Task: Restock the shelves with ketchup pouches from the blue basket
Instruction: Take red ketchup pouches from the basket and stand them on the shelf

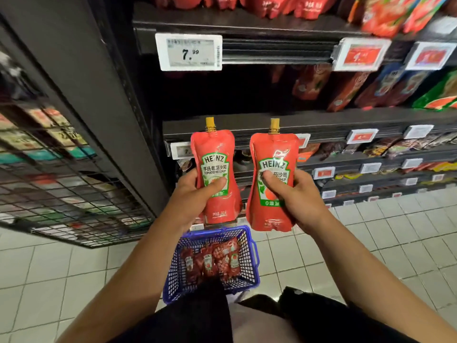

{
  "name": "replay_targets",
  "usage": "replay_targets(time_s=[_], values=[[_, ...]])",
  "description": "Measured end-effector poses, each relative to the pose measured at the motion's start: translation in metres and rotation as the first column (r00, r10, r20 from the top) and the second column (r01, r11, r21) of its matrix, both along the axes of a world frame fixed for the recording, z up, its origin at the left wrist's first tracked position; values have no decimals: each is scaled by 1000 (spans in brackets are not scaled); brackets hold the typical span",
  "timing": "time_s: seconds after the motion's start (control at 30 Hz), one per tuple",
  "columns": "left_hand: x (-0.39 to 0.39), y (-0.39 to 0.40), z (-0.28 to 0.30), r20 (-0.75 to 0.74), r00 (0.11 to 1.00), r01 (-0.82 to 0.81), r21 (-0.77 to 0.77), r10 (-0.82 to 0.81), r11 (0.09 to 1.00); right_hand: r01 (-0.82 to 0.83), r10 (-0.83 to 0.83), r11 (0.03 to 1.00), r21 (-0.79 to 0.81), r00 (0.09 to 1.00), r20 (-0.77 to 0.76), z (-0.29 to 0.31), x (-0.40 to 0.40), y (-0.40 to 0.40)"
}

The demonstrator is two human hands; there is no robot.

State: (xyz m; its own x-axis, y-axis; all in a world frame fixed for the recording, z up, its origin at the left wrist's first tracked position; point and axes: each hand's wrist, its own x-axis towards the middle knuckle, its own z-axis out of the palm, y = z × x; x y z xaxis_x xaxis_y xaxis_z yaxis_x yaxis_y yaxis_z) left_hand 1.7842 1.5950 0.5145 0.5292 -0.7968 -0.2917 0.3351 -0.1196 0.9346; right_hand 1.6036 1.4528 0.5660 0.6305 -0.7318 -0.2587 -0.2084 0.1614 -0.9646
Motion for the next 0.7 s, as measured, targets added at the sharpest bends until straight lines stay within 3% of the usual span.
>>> replay_targets(time_s=[0.17, 0.33, 0.6, 0.7], values=[[16, -10, 8, 81, 994, -75, 20, 73, 997, -87, 86, 995, -56, 996, -7, 12, 21, -30], [18, -30, 9, 227, 961, -171, 32, 159, 985, -216, 216, 976, -13, 974, 65, 1, 39, -63], [22, -95, 56, 502, 803, -331, -74, 322, 941, -356, 337, 933, 42, 910, 242, -9, 54, -138], [38, -129, 81, 568, 748, -404, -21, 343, 915, -389, 349, 917, 86, 889, 296, -2, 59, -159]])
